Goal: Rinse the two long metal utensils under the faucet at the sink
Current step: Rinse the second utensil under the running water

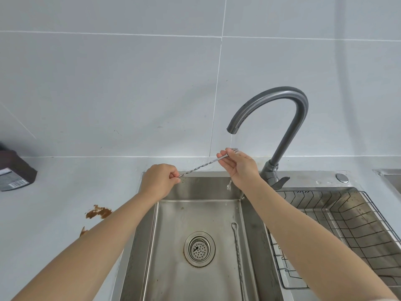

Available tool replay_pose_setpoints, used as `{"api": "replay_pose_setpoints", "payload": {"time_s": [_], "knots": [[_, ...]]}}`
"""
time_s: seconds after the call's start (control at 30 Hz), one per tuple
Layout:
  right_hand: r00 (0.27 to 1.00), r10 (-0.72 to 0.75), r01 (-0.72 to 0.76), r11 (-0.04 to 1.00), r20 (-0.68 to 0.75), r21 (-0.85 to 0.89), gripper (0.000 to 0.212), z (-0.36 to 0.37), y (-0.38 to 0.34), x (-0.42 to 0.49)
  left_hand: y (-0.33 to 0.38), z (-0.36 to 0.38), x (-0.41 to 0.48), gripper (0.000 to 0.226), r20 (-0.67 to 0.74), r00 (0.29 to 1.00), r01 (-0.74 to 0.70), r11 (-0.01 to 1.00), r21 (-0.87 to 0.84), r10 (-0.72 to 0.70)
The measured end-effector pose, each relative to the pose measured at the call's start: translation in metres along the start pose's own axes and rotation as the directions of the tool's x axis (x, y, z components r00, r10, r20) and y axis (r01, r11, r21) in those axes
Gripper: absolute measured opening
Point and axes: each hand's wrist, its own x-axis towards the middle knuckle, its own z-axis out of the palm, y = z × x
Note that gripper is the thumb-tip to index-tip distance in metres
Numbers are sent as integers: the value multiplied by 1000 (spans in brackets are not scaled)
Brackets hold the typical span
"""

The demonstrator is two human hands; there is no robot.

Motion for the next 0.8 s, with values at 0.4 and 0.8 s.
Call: {"api": "replay_pose_setpoints", "payload": {"time_s": [0.4,0.8], "knots": [[999,36,-37,999,-21,-28,25,9,-1,-3,-2,-3,-4,12,13,1000,-1,1000,14,0],[997,57,-57,998,-46,-6,32,12,0,-3,-3,-4,-2,10,9,1000,-17,1000,-10,17]]}}
